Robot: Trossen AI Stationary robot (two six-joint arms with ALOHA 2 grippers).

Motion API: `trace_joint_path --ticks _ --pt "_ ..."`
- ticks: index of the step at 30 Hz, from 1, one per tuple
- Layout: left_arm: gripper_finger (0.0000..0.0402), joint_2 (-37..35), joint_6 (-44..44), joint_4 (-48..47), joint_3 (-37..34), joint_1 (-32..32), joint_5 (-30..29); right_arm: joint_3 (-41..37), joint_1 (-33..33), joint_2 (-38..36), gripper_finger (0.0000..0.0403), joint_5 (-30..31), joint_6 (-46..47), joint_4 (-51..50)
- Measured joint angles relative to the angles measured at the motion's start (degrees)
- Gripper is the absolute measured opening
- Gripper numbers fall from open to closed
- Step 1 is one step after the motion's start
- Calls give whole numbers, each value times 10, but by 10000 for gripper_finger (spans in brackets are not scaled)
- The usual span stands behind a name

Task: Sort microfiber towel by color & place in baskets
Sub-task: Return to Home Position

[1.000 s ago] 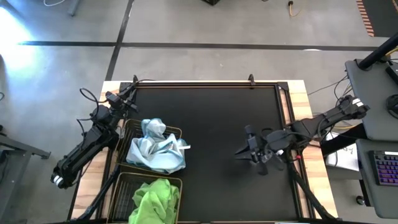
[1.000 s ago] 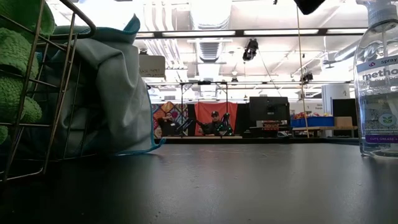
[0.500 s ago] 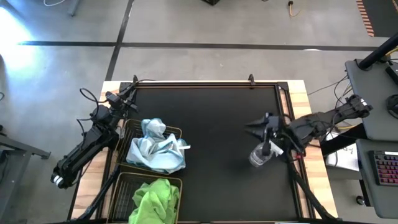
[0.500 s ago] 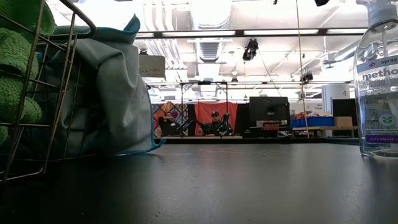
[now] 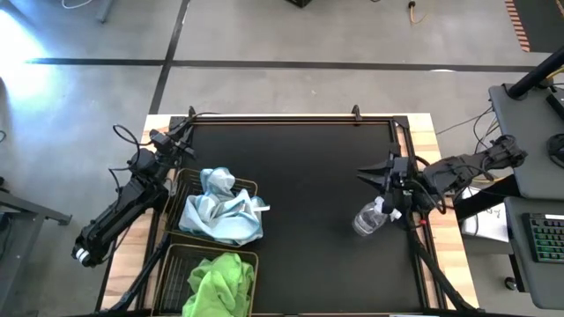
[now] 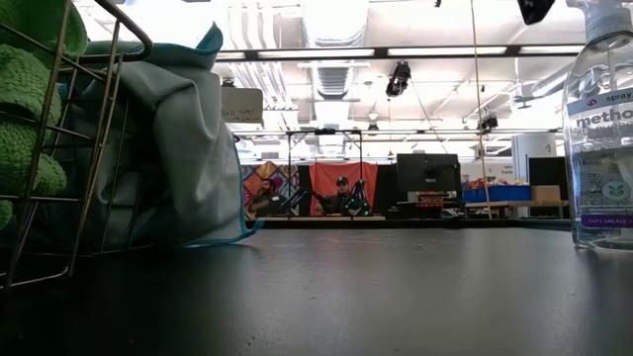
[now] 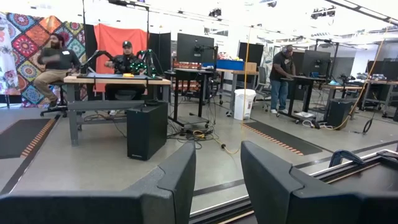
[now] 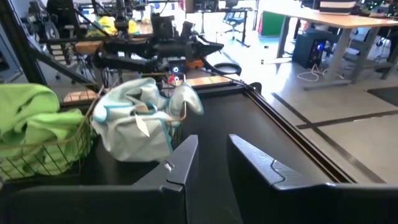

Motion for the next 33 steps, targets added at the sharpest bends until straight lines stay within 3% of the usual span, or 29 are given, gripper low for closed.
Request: trace_joint_path --ticks 7,15,23,26,33 --pt "113 0 0 0 0 0 0 -64 0 -54 84 1 9 -9" --pt "113 0 0 0 0 0 0 -135 0 -172 73 65 37 -8" --pt "113 0 0 0 0 0 0 -193 0 -294 81 219 69 -21" --pt "113 0 0 0 0 0 0 -210 0 -323 85 218 77 -23" --pt "113 0 0 0 0 0 0 -257 0 -311 82 193 79 -46"
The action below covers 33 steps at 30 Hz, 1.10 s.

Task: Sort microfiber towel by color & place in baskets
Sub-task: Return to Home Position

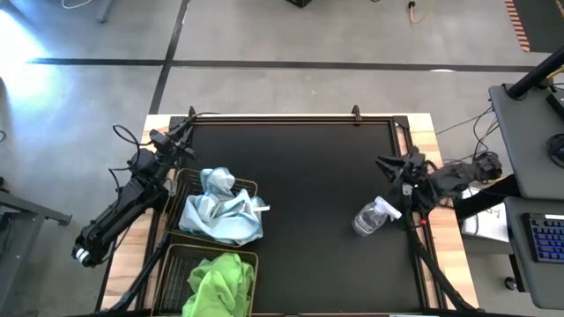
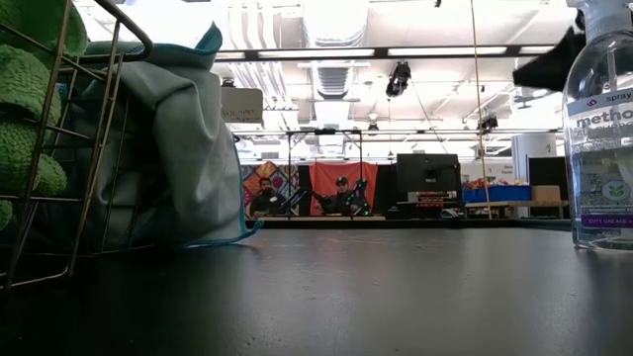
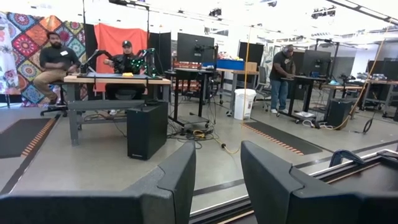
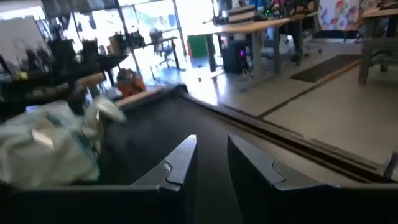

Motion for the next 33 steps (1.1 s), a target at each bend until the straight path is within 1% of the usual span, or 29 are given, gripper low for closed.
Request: trace_joint_path --ticks 7,15,19,26,33 --pt "113 0 0 1 0 0 0 -49 0 -6 74 -2 37 -9" --pt "113 1 0 1 0 0 0 -99 0 -5 73 -7 105 3" --pt "113 1 0 1 0 0 0 -100 0 0 73 -59 99 11" --pt "113 1 0 1 0 0 0 -105 0 0 73 -189 92 32" --pt "113 1 0 0 0 0 0 -108 0 0 73 -283 84 54"
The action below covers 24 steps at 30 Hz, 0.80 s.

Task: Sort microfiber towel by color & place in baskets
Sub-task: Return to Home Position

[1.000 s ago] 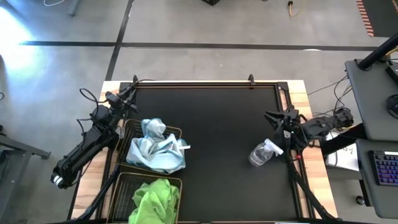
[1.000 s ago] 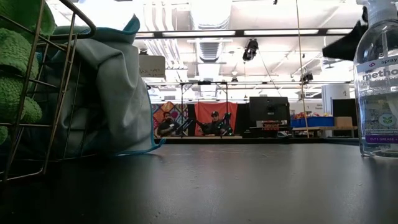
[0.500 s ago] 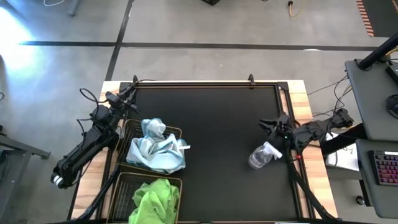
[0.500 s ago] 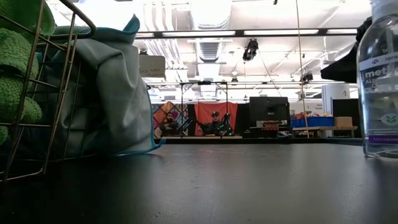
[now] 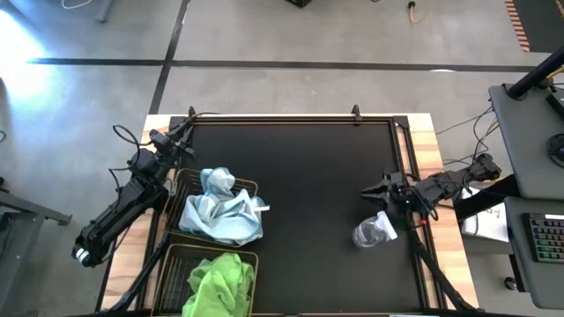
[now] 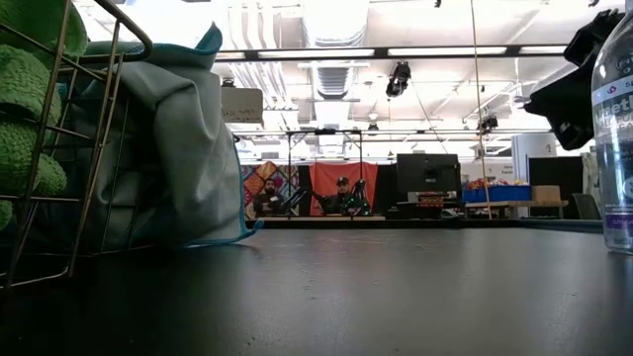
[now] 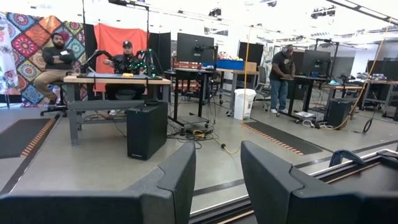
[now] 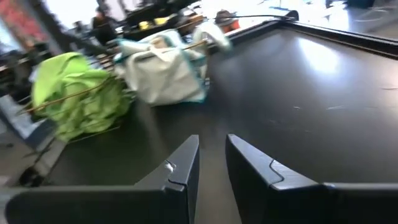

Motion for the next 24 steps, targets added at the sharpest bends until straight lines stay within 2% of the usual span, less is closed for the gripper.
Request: trace_joint_path --ticks 8,14,24 --pt "113 0 0 0 0 0 0 -5 0 0 73 -51 -61 69" --pt "113 0 0 0 0 0 0 -30 0 0 73 -124 -96 153" --pt "113 0 0 0 0 0 0 -48 0 8 73 -146 -95 191"
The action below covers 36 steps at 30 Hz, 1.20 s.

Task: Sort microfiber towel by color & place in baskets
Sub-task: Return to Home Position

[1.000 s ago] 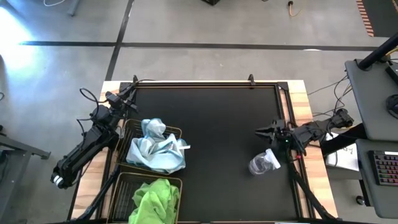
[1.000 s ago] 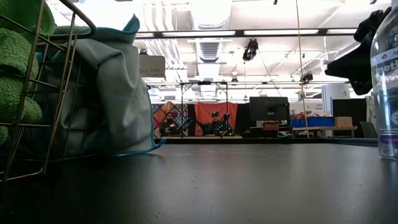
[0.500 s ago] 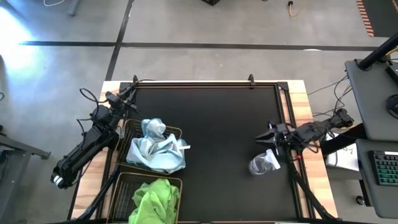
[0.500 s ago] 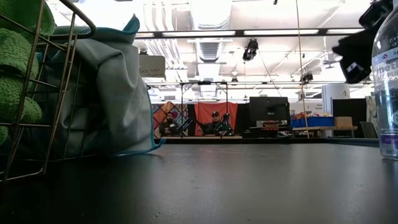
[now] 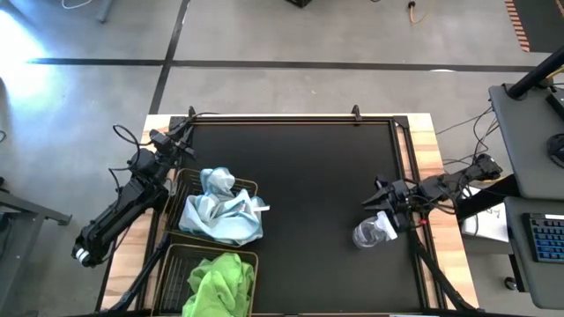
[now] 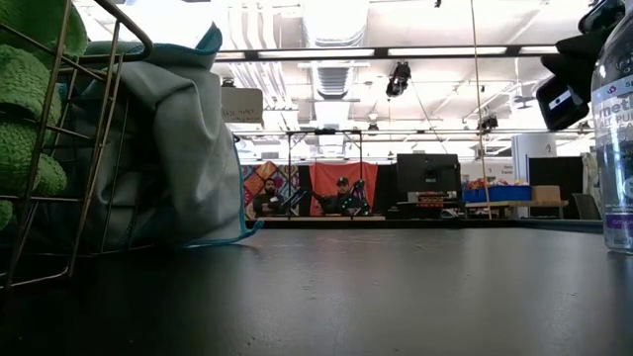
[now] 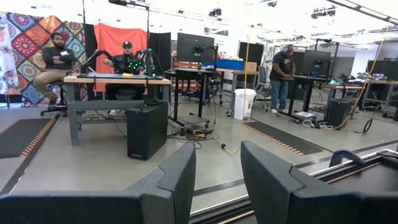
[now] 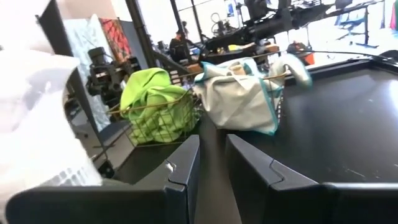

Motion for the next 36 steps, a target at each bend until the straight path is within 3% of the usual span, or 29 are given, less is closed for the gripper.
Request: trace_joint_path --ticks 8,36 --pt "113 0 0 0 0 0 0 -1 0 0 73 -50 0 21" --pt "113 0 0 0 0 0 0 -9 0 4 73 -49 -29 19"
